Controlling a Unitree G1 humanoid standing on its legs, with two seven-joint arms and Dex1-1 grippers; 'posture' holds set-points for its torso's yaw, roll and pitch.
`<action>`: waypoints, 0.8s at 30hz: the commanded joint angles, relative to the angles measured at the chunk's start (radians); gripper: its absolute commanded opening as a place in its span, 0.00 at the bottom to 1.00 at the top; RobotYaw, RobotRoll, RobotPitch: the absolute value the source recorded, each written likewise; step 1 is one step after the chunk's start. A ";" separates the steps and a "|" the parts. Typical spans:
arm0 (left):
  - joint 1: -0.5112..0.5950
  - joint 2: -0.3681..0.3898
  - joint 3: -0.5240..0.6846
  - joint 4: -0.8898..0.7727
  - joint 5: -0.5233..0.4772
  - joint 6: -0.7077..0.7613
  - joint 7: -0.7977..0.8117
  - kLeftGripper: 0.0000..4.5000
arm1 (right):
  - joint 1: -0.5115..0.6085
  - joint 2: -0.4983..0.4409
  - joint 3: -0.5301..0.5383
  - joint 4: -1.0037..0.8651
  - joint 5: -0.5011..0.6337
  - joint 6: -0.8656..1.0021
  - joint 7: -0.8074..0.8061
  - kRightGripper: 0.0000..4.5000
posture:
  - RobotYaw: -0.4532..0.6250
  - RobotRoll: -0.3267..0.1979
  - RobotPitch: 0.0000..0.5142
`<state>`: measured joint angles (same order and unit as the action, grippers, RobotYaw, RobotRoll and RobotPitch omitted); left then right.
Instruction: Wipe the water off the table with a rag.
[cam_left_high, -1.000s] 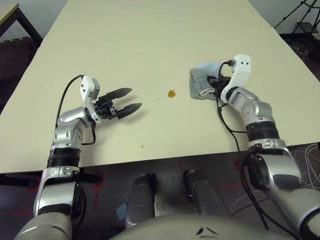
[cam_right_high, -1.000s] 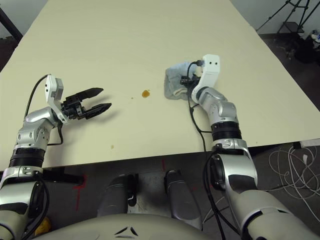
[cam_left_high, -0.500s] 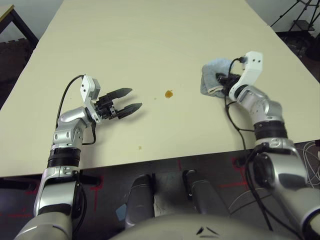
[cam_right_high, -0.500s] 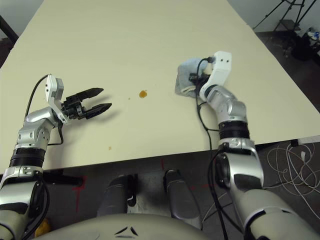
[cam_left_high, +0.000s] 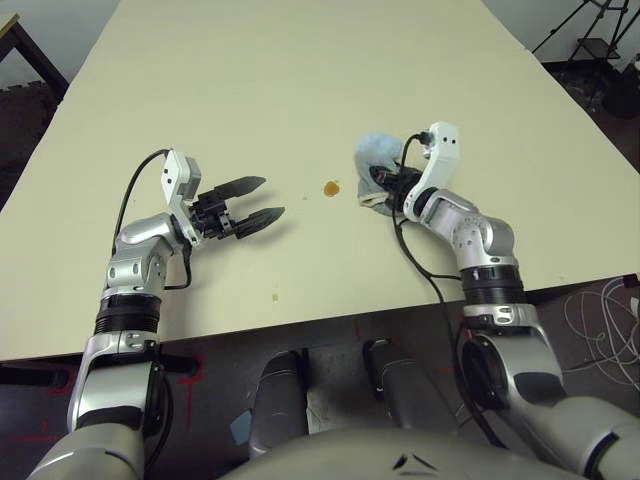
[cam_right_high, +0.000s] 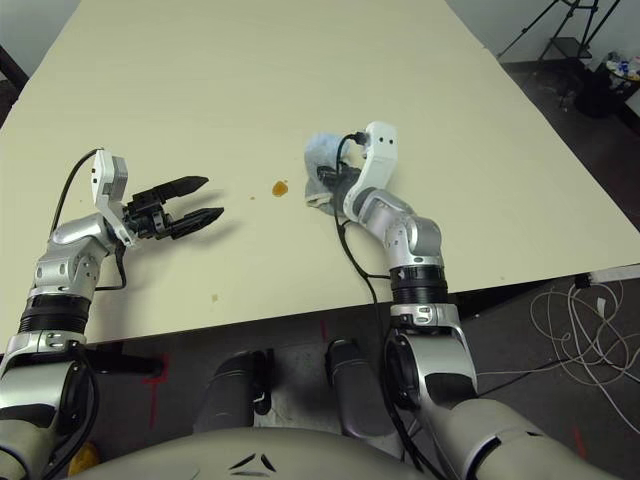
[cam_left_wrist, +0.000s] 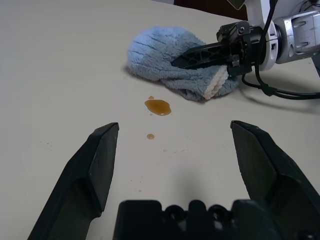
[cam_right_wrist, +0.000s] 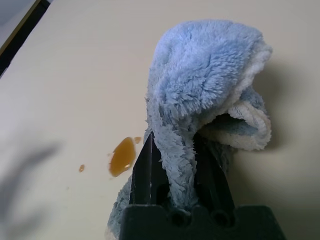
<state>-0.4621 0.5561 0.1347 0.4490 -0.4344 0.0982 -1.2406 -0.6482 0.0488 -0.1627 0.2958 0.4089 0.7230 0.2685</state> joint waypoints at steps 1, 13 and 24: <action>0.020 0.012 -0.006 -0.007 0.004 0.011 -0.013 1.00 | 0.008 0.045 0.067 0.013 0.012 0.052 0.023 0.03 | 0.27 0.62 0.35; 0.071 0.021 0.007 -0.063 -0.009 0.030 -0.004 1.00 | -0.057 0.154 0.165 0.095 0.015 0.063 0.076 0.03 | 0.30 0.62 0.37; 0.076 0.026 0.010 -0.065 -0.010 0.029 0.002 1.00 | -0.026 0.133 0.222 0.060 0.031 0.102 0.120 0.03 | 0.30 0.62 0.37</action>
<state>-0.3940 0.5702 0.1416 0.3996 -0.4451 0.1241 -1.2379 -0.6906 0.1265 0.0316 0.3461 0.4292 0.7961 0.3770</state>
